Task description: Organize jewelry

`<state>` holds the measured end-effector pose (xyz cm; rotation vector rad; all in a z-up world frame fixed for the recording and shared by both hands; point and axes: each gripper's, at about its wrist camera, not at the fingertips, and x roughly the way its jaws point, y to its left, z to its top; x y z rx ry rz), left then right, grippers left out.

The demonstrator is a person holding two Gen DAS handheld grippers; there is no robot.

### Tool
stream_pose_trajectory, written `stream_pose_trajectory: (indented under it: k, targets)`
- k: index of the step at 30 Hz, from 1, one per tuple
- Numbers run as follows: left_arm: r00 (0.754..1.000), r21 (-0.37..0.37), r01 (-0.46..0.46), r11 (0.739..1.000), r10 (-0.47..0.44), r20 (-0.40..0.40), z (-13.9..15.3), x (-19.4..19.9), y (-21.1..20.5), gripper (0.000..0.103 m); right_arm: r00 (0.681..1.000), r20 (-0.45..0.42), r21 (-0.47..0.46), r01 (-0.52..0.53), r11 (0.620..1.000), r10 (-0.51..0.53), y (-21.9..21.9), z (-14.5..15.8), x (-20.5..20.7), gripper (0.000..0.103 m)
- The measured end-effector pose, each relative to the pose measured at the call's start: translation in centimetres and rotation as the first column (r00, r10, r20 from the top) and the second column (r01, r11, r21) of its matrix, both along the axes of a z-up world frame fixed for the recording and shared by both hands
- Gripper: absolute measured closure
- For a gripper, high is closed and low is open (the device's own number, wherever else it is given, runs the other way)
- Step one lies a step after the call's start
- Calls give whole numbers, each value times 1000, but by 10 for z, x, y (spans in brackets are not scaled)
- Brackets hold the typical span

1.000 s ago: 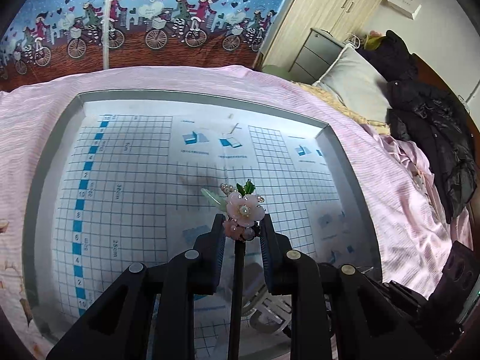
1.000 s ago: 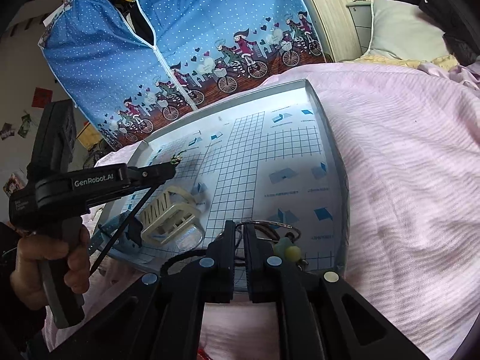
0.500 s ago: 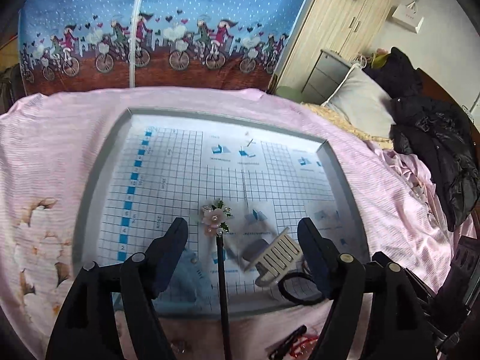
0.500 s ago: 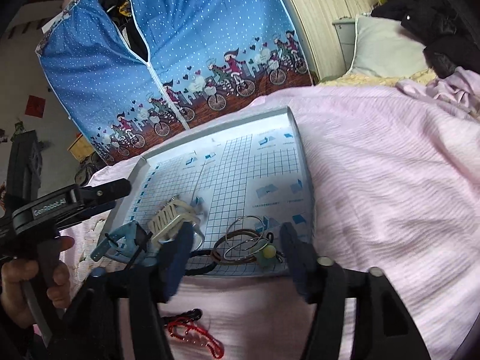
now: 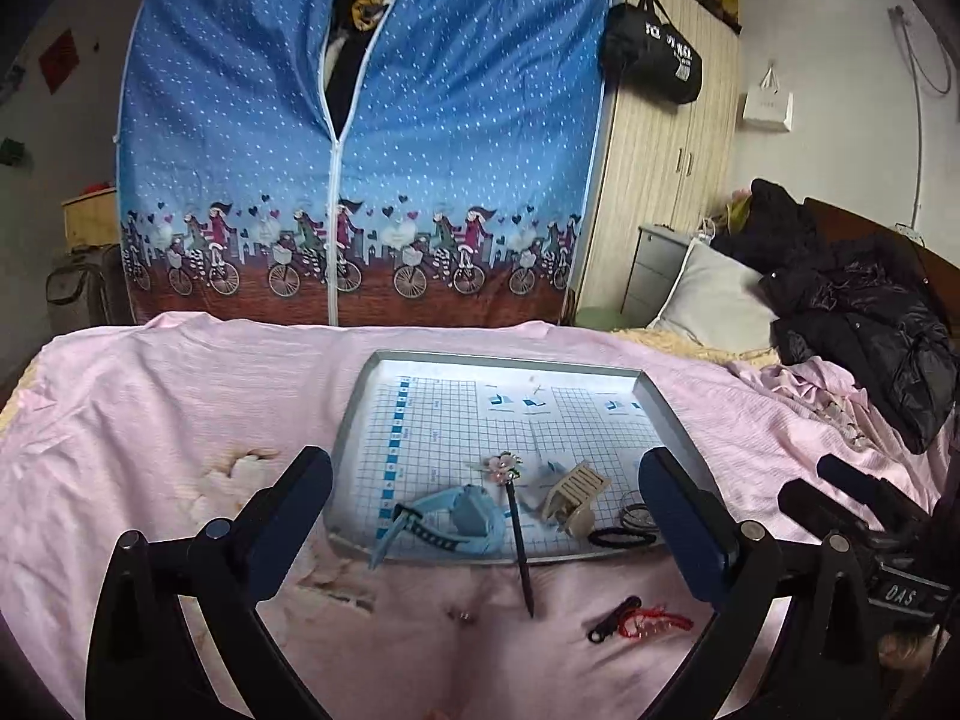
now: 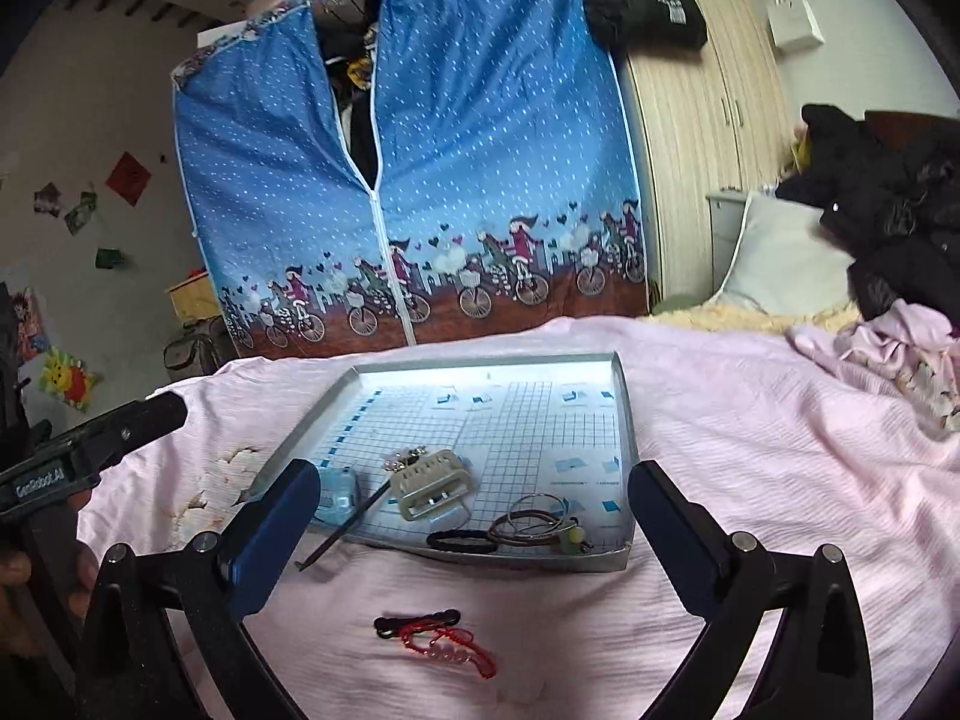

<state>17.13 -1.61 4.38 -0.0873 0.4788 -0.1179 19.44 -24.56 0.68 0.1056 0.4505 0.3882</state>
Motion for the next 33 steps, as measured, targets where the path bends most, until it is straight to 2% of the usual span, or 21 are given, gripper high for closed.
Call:
stream_pose_trajectory:
  k: [12,17,20,25,28,33]
  targets:
    - [999,102,-9,995,5,39,-5,-93,20,3,998,70,-12,9,1000,-8,12,2,-77,0]
    - [1000,76,10,997,-11,5,-15,-113,26,3,997,71,-46,3,999,0,17,-4,-104,0]
    - [1000,64,16,998,-15,-22,-23,-123,32,3,999,46,-57,4,998,-2,18,-12,-117,0]
    - [991,52,16,999,-9,-133,-41,-128,34,3,1000,-28,-77,8,997,-10,20,-29,-126,0]
    - [982,48,10,999,-1,-191,-50,-124,34,3,997,-72,-97,10,995,-18,25,-35,-121,0]
    - [973,57,8,998,6,-233,-59,-118,34,3,988,-153,-132,14,991,-34,28,-49,-109,0]
